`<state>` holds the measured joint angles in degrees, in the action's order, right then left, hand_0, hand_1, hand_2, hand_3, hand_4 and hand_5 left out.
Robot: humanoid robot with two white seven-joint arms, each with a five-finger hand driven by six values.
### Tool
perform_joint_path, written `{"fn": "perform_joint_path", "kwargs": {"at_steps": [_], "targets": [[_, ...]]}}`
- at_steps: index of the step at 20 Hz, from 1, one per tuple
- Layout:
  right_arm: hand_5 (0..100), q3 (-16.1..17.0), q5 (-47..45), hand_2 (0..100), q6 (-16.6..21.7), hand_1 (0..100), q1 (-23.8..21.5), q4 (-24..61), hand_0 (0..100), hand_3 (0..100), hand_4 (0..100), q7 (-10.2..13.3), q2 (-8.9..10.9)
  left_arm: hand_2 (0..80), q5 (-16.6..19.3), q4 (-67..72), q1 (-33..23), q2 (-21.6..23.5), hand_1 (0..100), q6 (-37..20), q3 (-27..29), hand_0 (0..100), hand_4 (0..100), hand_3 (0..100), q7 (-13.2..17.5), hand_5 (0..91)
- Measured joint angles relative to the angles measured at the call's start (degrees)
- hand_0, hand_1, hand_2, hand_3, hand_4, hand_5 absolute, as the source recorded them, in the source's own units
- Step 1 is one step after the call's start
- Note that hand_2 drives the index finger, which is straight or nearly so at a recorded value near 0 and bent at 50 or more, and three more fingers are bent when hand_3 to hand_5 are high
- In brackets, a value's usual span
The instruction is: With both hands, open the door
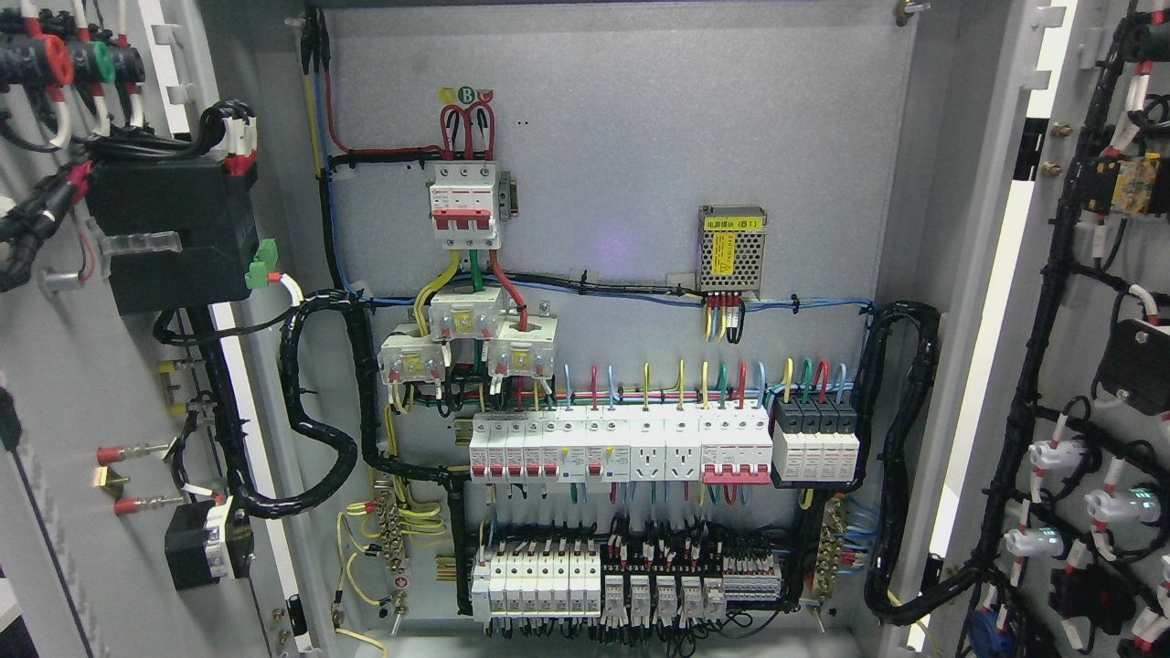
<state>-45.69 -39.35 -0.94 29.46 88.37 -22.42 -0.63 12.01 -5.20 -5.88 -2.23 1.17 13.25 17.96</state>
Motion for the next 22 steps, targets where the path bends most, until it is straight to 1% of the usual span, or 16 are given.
{"fn": "perform_joint_path", "kwargs": {"at_steps": [4, 8, 12, 18, 20, 22], "targets": [[0, 1.6, 2.5, 0, 2.6, 0, -2.3, -0.6, 0, 0, 0, 0.5, 1.33, 0.0, 0.0, -4.2, -2.6, -0.1, 0, -4.3, -1.6, 0, 3, 0, 0.0, 0.0], [0, 4.1, 5.3, 0, 4.1, 0, -5.5, -0.8, 0, 0, 0, 1.4, 2.83, 0.0, -0.6, -12.0, -7.0, 0.2, 0, -5.8, -4.7, 0, 3, 0, 0.2, 0.0], [0, 6.2, 7.4, 0, 7.7, 0, -8.5, -0.7, 0, 0, 0, 1.6, 4.85, 0.0, -2.8, -22.1, -11.2, 0.9, 0, -6.3, -8.6, 0, 3, 0, 0.3, 0.0], [0, 9.2, 8.8, 0, 9.3, 0, -13.0, 0.0, 0, 0, 0, 1.7, 7.29, 0.0, -8.5, -43.4, -21.3, 4.1, 0, -7.2, -16.3, 0, 3, 0, 0.4, 0.0], [0, 10.1, 9.0, 0, 9.4, 0, -14.5, 0.5, 0, 0, 0, 1.8, 7.88, 0.0, -9.6, -50.4, -24.6, 5.3, 0, -10.2, -18.5, 0, 3, 0, 0.2, 0.0], [0, 10.9, 9.7, 0, 9.7, 0, -15.8, 1.1, 0, 0, 0, 1.8, 8.42, 0.0, -10.3, -56.8, -27.3, 6.8, 0, -17.0, -20.7, 0, 3, 0, 0.1, 0.0]]}}
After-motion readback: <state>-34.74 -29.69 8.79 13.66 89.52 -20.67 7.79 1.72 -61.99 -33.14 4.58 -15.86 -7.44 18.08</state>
